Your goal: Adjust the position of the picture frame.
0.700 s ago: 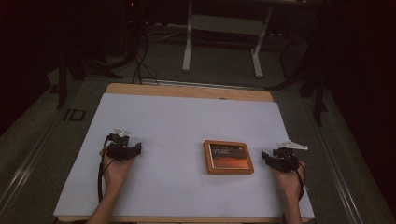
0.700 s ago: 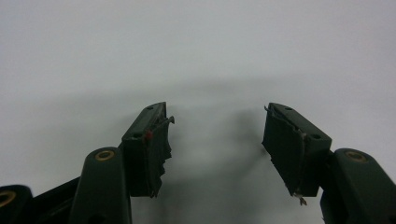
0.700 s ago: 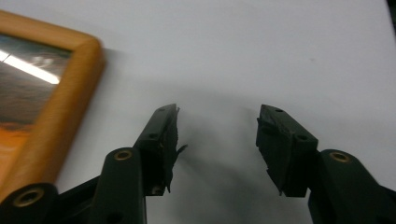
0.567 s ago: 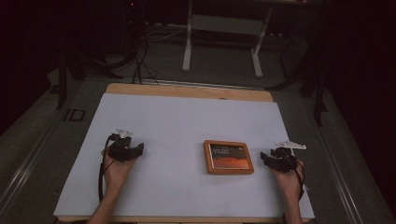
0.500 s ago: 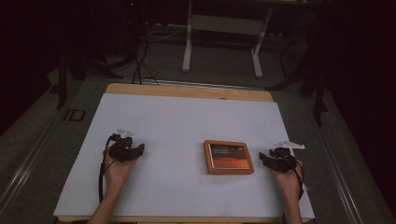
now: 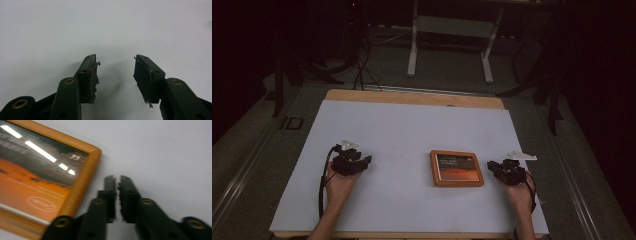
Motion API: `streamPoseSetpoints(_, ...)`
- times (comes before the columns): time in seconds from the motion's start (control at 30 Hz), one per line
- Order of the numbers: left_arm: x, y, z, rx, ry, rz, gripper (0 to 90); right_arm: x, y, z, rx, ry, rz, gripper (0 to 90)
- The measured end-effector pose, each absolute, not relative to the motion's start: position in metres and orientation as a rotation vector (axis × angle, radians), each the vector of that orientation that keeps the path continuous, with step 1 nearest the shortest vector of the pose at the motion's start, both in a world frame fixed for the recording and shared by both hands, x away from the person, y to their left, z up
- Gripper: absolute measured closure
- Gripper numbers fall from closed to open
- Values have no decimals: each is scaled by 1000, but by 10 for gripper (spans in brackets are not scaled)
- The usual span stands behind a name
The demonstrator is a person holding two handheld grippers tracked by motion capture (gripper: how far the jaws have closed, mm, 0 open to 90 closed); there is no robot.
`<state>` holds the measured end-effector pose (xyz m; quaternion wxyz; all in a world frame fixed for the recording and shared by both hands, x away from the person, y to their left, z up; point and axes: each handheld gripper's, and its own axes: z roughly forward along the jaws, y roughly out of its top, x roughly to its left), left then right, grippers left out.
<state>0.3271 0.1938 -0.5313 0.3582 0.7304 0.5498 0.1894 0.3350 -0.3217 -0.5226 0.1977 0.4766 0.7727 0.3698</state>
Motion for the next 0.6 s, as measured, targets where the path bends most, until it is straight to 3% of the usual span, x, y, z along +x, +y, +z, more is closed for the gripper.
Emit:
streamPoseSetpoints(0.07, 327, 194, -531, 1881, 1420, 489, 528, 334, -321, -523, 1323, 2177, 1047, 896)
streamPoseSetpoints(0.6, 325, 192, -530, 1883, 1396, 488, 537, 331, -308, -530, 1244, 2315, 1017, 898)
